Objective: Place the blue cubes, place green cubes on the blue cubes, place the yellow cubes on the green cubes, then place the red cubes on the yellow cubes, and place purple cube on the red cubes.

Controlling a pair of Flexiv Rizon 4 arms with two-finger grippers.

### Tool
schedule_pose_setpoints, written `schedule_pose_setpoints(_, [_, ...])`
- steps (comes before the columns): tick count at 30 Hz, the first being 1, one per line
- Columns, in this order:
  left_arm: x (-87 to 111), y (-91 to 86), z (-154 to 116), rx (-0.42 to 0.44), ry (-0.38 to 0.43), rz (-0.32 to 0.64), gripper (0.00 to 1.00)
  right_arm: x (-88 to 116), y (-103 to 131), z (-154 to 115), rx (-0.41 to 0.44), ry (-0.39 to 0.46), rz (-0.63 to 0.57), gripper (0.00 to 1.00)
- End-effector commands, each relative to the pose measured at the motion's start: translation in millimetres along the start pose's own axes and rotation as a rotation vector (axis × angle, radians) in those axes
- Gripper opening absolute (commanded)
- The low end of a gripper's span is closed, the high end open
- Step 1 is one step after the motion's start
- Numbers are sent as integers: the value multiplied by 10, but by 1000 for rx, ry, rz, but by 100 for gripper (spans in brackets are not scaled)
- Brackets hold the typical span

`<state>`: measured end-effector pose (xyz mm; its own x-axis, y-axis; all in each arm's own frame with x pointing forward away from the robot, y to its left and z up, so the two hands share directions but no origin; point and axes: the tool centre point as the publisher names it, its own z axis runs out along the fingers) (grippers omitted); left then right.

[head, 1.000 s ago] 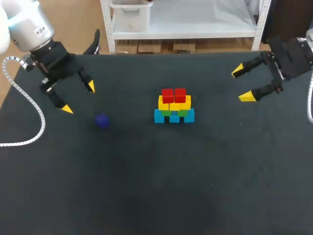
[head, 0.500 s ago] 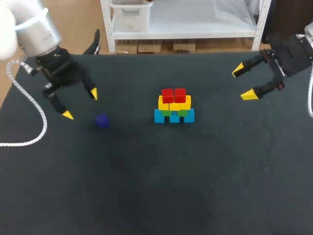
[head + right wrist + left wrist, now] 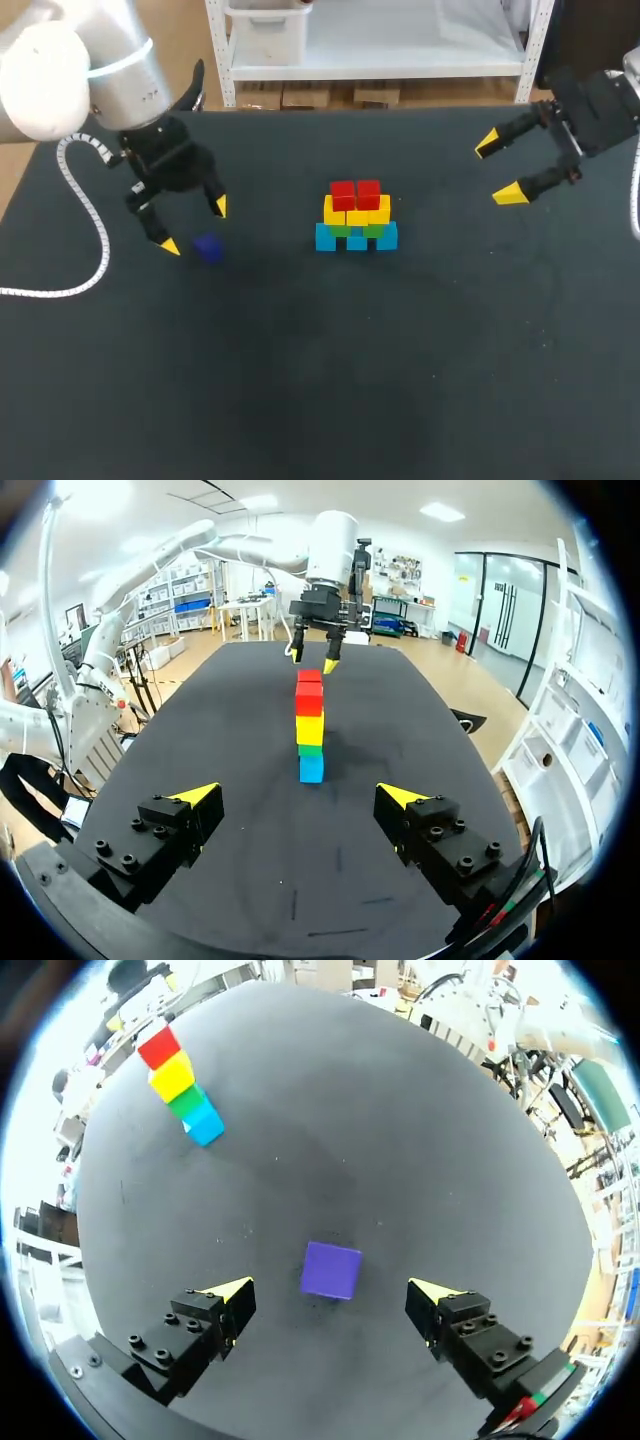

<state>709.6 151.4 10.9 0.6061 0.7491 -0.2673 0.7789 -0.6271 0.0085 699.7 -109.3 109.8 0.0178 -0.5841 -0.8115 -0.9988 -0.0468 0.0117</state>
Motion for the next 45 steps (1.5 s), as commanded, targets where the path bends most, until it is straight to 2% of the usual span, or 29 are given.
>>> schedule_pose_setpoints(1, [81,63,68,20,-2,-11,100,1,-4,3,0,-2,-1,100])
schedule_pose_setpoints(8, [95,39,87,16,6,-7,100,1,-4,3,0,-2,-1,100])
schedule_pose_setpoints(14, [5,24,122,25,6,25,100,1,-4,3,0,-2,-1,100])
schedule_pose_setpoints(17, [-24,16,138,28,3,23,96,1,-4,3,0,-2,-1,100])
schedule_pose_setpoints(18, [-32,14,140,28,3,22,91,1,-4,3,0,-2,-1,100])
schedule_pose_setpoints(20, [-42,8,144,26,-1,17,87,1,-4,3,0,-2,-1,100])
schedule_pose_setpoints(22, [-51,-3,150,26,-2,14,86,1,-4,3,0,-2,-1,100])
schedule_pose_setpoints(24, [-48,-16,161,29,-1,7,80,1,-4,3,0,-2,-1,100])
schedule_pose_setpoints(25, [-45,-21,163,29,-1,2,70,1,-4,3,0,-2,-1,100])
schedule_pose_setpoints(26, [-40,-27,163,29,-1,0,51,1,-4,3,0,-2,-1,100])
schedule_pose_setpoints(30, [-28,-40,164,30,2,-4,44,1,-4,3,0,-2,-1,100])
schedule_pose_setpoints(31, [-28,-42,163,30,2,-5,39,1,-4,3,0,-2,-1,100])
schedule_pose_setpoints(32, [-23,-50,162,31,3,-10,31,1,-4,3,0,-2,-1,100])
schedule_pose_setpoints(34, [-9,-64,162,28,4,-20,7,1,-4,3,0,-2,-1,100])
schedule_pose_setpoints(35, [-8,-70,155,27,4,-22,0,1,-4,3,0,-2,-1,100])
schedule_pose_setpoints(38, [-27,-90,138,27,6,-25,0,1,-4,3,0,-2,-1,100])
schedule_pose_setpoints(45, [-211,-113,-83,-19,-10,-128,0,1,-4,3,0,-2,-1,100])
